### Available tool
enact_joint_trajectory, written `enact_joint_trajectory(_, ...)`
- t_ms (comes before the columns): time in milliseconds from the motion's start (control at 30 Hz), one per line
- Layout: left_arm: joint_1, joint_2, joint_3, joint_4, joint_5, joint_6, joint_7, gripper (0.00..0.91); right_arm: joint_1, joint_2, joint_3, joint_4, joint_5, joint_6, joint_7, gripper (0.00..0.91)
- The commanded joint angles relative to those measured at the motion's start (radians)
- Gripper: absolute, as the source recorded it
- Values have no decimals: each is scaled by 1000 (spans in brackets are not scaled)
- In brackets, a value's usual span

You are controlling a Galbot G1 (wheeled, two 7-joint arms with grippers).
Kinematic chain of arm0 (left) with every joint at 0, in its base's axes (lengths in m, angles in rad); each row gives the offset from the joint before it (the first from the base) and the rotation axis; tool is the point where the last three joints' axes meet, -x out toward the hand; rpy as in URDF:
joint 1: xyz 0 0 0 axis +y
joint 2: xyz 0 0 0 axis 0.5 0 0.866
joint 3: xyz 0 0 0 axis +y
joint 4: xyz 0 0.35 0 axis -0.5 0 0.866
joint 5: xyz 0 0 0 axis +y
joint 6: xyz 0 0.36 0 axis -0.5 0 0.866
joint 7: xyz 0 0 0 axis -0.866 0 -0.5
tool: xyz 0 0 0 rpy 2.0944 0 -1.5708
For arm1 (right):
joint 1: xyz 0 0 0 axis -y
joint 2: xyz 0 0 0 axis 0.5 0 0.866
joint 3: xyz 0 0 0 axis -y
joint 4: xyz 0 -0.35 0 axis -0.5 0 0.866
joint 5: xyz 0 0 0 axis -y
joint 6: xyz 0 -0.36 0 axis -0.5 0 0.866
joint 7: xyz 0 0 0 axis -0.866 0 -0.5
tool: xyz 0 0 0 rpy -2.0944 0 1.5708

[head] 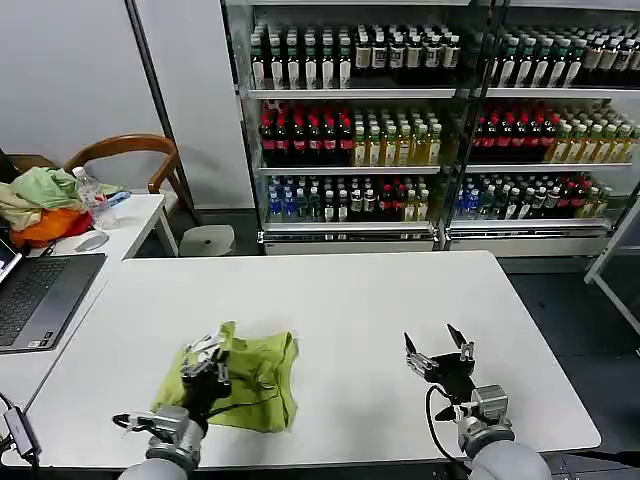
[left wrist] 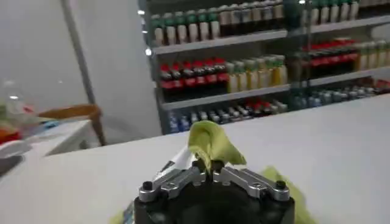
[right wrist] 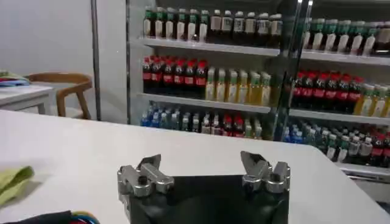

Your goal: Fold and organize the clothes.

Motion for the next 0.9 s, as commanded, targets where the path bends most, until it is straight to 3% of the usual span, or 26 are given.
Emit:
enact_joint_trajectory(33,-68,-14,127,62,40,45,27,40,-3,-2,7,-3,1,-1,0,907)
enact_joint_trajectory(567,-150,-20,156,80,-118,119,-23,50,2,3,-2,0,-4,-5,1,907)
enact_joint_trajectory(600,-155,-22,158,83,-125,120,-28,514,1,3,0,1,-4,-6,1,907)
enact_joint_trajectory(633,-160,-24,163,83,-138,119,-36,907,-1,3,2,3,-4,-6,1,907)
enact_joint_trajectory(900,-164,-59,195,20,-278,83,-58,907,-4,6,6,9,-8,-6,1,907)
